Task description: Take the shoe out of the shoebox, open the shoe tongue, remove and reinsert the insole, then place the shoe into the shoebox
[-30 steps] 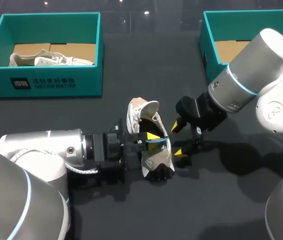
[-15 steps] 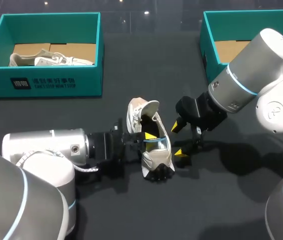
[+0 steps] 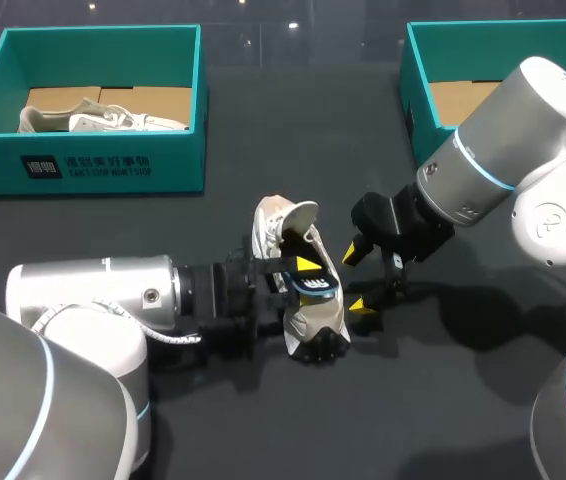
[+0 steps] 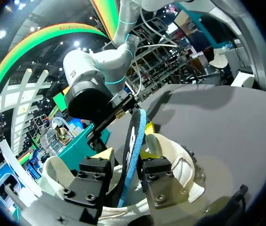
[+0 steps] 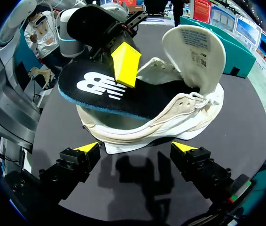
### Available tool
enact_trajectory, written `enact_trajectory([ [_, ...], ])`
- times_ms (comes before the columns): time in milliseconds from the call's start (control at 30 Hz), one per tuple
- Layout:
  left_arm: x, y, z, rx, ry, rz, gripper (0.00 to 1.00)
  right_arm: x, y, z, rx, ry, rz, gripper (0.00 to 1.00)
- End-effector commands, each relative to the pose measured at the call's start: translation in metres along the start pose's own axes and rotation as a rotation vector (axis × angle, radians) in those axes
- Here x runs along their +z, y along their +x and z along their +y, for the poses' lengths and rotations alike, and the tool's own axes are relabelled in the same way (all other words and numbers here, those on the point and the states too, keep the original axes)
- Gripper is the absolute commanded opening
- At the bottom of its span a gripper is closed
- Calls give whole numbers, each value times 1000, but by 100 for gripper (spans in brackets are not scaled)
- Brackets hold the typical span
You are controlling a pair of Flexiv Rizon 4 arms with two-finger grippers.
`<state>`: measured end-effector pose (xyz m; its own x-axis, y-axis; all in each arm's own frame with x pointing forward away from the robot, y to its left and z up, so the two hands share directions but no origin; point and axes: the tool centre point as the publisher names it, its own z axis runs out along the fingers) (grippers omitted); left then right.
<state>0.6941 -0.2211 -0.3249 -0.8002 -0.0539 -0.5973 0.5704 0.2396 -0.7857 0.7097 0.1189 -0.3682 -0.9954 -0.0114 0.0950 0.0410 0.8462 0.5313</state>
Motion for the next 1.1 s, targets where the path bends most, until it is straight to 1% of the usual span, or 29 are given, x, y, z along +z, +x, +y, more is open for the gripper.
enact_trajectory([
  [33, -6, 1, -12, 5, 2, -9, 29, 1, 0, 0, 0, 2, -1, 100],
  [133, -5, 0, -19, 10, 7, -11, 27, 1, 0, 0, 0, 2, -1, 100],
  [167, -4, 0, -21, 18, 5, -13, 21, 1, 0, 0, 0, 2, -1, 100],
  [233, -2, 0, -23, 21, 5, -10, 0, 1, 0, 0, 0, 2, -1, 100],
  [333, 2, 1, -21, 37, -6, -3, 0, 1, 0, 0, 0, 2, -1, 100],
  [500, 8, 6, -2, 59, -49, 18, 0, 1, 0, 0, 0, 2, -1, 100],
  [600, 9, 9, 11, 75, -90, 25, 0, 1, 0, 0, 0, 2, -1, 100],
  [733, 7, 7, 24, 87, -146, 20, 0, 1, 0, 0, 0, 2, -1, 100],
  [800, 5, 6, 29, 77, -158, 19, 0, 1, 0, 0, 0, 2, -1, 100],
  [900, 2, 4, 31, 64, -167, 15, 0, 1, 0, 0, 0, 2, -1, 100],
  [1000, -1, 2, 25, 38, -155, 16, 0, 1, 0, 0, 0, 2, -1, 100],
  [1067, -3, 1, 18, 21, -137, 18, 26, 1, 0, 0, 0, 2, -1, 100],
  [1100, -4, 0, 14, 17, -124, 15, 34, 1, 0, 0, 0, 2, -1, 100],
])
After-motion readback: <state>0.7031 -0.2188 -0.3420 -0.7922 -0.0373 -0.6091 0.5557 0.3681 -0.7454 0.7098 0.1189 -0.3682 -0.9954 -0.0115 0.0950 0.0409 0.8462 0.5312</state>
